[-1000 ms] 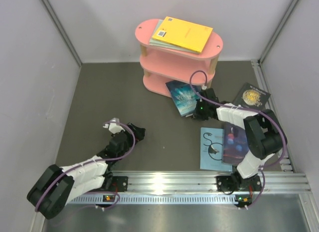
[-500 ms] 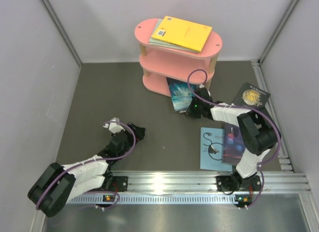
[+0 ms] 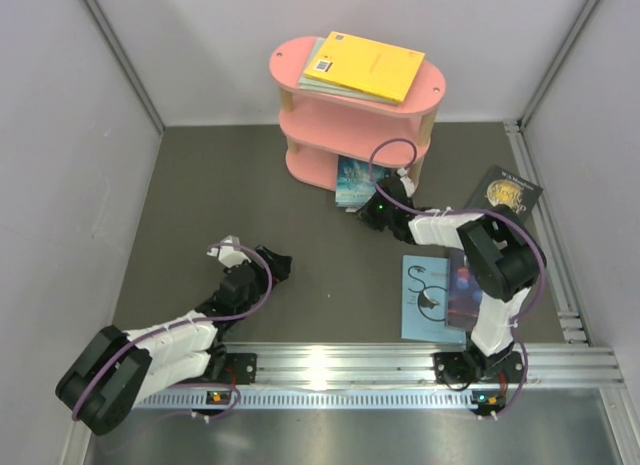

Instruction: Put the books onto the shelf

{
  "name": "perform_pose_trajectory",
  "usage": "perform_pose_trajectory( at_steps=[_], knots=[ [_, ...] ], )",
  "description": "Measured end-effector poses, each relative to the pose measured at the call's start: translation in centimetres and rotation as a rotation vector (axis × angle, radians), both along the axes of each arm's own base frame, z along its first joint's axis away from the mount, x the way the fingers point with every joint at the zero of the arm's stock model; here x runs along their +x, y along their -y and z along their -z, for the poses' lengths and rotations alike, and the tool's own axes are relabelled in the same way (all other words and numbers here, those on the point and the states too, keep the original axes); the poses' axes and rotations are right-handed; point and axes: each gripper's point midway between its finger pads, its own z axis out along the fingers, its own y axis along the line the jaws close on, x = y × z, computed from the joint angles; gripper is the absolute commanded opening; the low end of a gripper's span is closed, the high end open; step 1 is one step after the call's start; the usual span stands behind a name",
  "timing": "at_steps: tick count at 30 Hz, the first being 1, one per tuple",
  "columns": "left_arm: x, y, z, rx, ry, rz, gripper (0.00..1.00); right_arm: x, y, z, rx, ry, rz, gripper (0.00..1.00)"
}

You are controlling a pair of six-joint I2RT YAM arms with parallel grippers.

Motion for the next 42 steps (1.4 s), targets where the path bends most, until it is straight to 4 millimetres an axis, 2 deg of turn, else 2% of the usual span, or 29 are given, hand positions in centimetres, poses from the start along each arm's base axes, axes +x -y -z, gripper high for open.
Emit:
perform_pose_trajectory(
  at_steps=[10, 14, 20, 23, 25, 27, 28, 29, 31, 32, 33, 34, 36, 39, 42],
  knots=[
    [0.0, 0.0, 0.0, 0.000, 0.001, -0.001, 0.95, 5.8, -3.1, -1.9, 0.171, 0.115, 0.107, 0.00],
    [0.0, -0.1, 0.0, 0.001, 0.001, -0.005, 0.95, 7.5, -4.6, -3.0, 0.240, 0.165, 0.102, 0.00],
    [0.1, -0.1, 0.0, 0.005, 0.002, -0.006, 0.95, 6.8, -5.9, -3.4, 0.280, 0.183, 0.055, 0.00],
    [0.1, -0.1, 0.0, 0.007, 0.003, -0.005, 0.95, 5.1, -5.7, -3.2, 0.252, 0.189, 0.003, 0.00],
    [0.1, -0.1, 0.0, 0.008, 0.003, -0.005, 0.95, 3.8, -5.4, -4.0, 0.230, 0.211, -0.031, 0.00],
    [0.1, -0.2, 0.0, 0.009, 0.003, -0.005, 0.96, 2.3, -4.9, -6.2, 0.214, 0.256, -0.066, 0.06],
    [0.1, -0.1, 0.0, 0.009, 0.004, -0.004, 0.96, 1.7, -4.7, -7.6, 0.211, 0.279, -0.079, 0.12],
    [0.1, -0.2, 0.0, 0.009, 0.004, -0.004, 0.96, 0.9, -4.4, -9.2, 0.209, 0.310, -0.095, 0.29],
    [0.1, -0.2, 0.0, 0.009, 0.004, -0.004, 0.97, -0.9, -3.5, -13.0, 0.204, 0.383, -0.119, 0.51],
    [0.1, -0.2, 0.0, 0.009, 0.004, -0.004, 0.97, -1.8, -2.8, -14.5, 0.196, 0.414, -0.124, 0.69],
    [0.1, -0.2, 0.0, 0.009, 0.004, -0.004, 0.97, -2.7, -2.2, -15.9, 0.187, 0.442, -0.128, 0.78],
    [0.1, -0.2, 0.0, 0.009, 0.004, -0.004, 0.97, -3.7, -1.1, -17.1, 0.160, 0.467, -0.130, 0.99],
    [0.1, -0.1, 0.0, 0.009, 0.004, -0.004, 0.98, -5.4, 1.4, -19.1, 0.095, 0.505, -0.104, 1.00],
    [0.1, -0.1, 0.0, 0.008, 0.004, -0.004, 0.98, -7.8, 5.9, -20.5, -0.041, 0.510, -0.034, 1.00],
    [0.1, -0.1, 0.0, 0.007, 0.004, -0.005, 0.97, -9.3, 11.0, -18.9, -0.231, 0.408, 0.080, 1.00]
  ],
)
